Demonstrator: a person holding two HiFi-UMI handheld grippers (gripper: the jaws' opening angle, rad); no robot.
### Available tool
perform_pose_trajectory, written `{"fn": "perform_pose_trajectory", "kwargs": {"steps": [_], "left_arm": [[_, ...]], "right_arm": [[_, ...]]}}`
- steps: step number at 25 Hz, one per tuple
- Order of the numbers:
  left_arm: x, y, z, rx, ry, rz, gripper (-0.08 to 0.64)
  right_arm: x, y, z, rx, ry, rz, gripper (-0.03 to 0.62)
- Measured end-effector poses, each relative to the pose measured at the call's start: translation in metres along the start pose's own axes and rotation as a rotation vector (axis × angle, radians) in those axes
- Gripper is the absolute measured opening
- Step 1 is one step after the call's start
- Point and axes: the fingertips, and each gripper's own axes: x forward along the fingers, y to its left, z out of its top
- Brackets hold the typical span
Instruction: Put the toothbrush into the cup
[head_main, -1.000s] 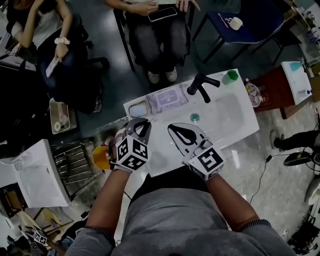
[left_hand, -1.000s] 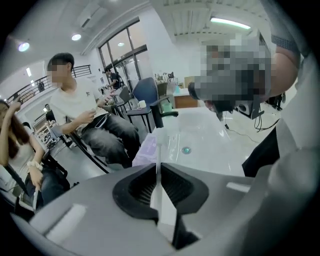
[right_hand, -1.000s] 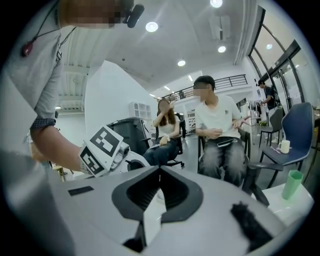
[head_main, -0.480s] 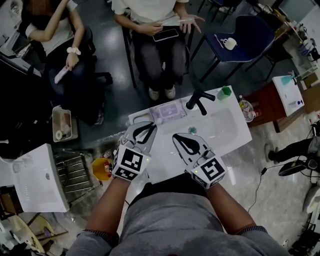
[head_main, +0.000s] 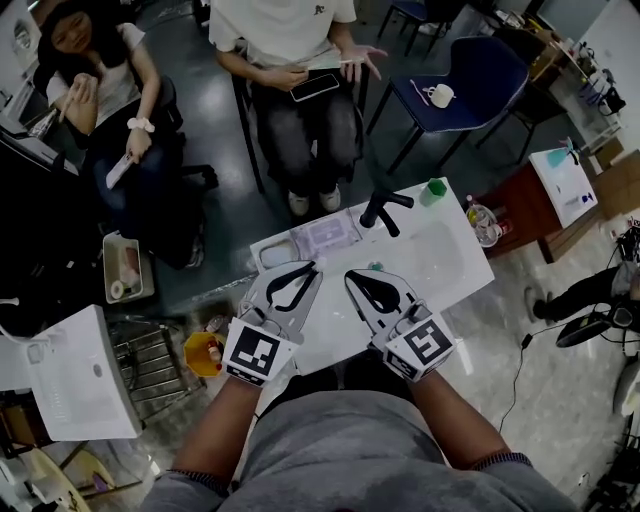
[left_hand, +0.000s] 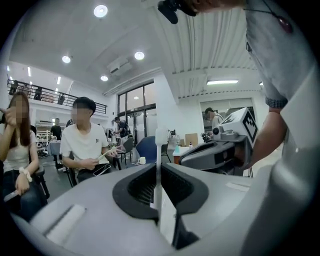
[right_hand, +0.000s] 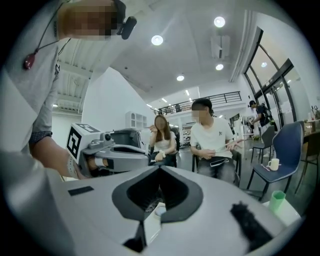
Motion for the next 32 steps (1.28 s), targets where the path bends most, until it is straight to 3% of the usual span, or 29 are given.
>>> {"fn": "perform_pose_trajectory", "kwargs": {"steps": [7,14,22,32], "left_arm": [[0.011,-0.031,0.015,-0.079,-0.067,-0.047,0.040],[0.040,-0.067,0.036,-0.149,-0.076,-0.054,0.040],[0.085,-0.126,0.059,-0.083,-0.128,-0.128,0.040],[0.124,-0.188,0.081,-0.073,-0.121,-0.131,0.040]], "right_arm": [[-0.025,-0.009,0.010,0.001,-0.033,-0.012,0.014],[-0.068,-0.035,0.014,0.013,-0.047,-0.039,0.014],[-0.133,-0.070,0.021,0.006,-0.081,-0.082,0.014],[-0.208,-0.096,0.017,0.006,-0.101,-0.102,0.014]]}}
